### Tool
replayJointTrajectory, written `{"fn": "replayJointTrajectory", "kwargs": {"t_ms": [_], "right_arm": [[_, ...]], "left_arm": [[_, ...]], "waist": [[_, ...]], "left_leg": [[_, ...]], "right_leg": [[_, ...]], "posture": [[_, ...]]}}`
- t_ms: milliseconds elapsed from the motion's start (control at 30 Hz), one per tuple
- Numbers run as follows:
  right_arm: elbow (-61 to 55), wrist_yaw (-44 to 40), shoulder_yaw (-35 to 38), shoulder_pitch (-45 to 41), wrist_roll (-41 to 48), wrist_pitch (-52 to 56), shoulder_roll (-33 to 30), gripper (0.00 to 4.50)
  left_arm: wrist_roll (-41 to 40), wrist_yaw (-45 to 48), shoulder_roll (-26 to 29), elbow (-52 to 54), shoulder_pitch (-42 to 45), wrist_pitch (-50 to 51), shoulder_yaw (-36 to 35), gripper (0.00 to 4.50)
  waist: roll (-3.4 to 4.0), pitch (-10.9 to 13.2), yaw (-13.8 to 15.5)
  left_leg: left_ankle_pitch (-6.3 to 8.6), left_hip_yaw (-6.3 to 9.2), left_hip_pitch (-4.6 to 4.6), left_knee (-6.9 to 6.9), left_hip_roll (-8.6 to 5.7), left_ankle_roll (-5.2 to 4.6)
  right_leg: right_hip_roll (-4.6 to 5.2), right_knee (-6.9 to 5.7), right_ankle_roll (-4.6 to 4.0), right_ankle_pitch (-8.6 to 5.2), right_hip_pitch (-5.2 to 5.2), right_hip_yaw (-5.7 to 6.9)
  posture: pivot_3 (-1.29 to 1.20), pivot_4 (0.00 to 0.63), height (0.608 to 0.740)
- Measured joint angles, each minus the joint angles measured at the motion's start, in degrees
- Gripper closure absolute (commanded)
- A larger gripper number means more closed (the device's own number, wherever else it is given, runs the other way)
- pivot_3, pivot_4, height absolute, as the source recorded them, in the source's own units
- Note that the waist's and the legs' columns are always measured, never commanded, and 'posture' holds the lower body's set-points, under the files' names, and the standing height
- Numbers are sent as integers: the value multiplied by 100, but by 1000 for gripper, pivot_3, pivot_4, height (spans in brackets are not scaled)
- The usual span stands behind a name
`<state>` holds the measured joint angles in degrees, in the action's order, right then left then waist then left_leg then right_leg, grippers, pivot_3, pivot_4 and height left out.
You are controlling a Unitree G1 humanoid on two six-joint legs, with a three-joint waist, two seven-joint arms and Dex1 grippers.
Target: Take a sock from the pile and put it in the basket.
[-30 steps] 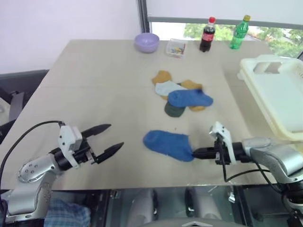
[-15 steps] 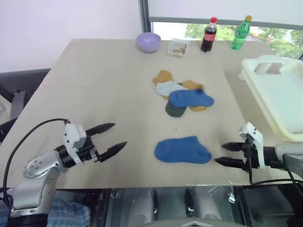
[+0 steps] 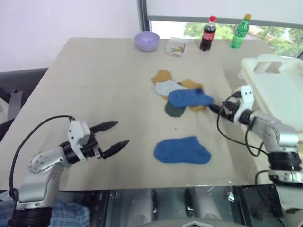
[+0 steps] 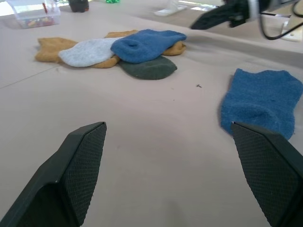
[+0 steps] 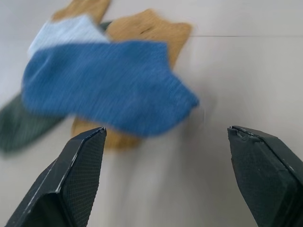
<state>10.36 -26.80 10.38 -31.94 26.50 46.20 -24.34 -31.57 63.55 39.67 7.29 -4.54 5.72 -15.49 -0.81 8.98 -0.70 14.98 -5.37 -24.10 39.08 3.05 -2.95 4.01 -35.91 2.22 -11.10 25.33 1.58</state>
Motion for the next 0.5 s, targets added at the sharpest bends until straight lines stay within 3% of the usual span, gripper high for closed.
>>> {"fn": "replayJointTrajectory", "kwargs": {"t_ms": [200, 333, 367, 500], "right_arm": [[777, 416, 468, -529, 295, 194, 508, 319], [926, 480, 537, -584, 324, 239, 556, 1518], [957, 482, 537, -584, 326, 245, 556, 2188], [1007, 488, 541, -583, 326, 266, 557, 3631]], "left_arm": [[73, -7, -60, -19, -2, -44, 33, 0], [102, -10, -70, -19, -5, -85, 37, 0], [103, -10, -71, -19, -6, -96, 37, 0], [109, -11, -76, -19, -15, -105, 37, 0]], "waist": [[3, 1, -9], [3, 1, -11], [3, 1, -14], [4, 1, -23]], "left_leg": [[0, -6, -5, 0, 2, 0], [0, -9, -6, 0, 2, 0], [0, -11, -6, 0, 2, 0], [0, -11, -6, 0, 2, 0]], "right_leg": [[-2, -4, 0, 1, 7, -1], [0, -4, 1, 1, 7, -3], [0, -5, 1, 1, 9, -5], [-2, -8, 1, 1, 11, -6]], "posture": [[0, 150, 736], [0, 150, 736], [0, 150, 736], [0, 150, 736]]}}
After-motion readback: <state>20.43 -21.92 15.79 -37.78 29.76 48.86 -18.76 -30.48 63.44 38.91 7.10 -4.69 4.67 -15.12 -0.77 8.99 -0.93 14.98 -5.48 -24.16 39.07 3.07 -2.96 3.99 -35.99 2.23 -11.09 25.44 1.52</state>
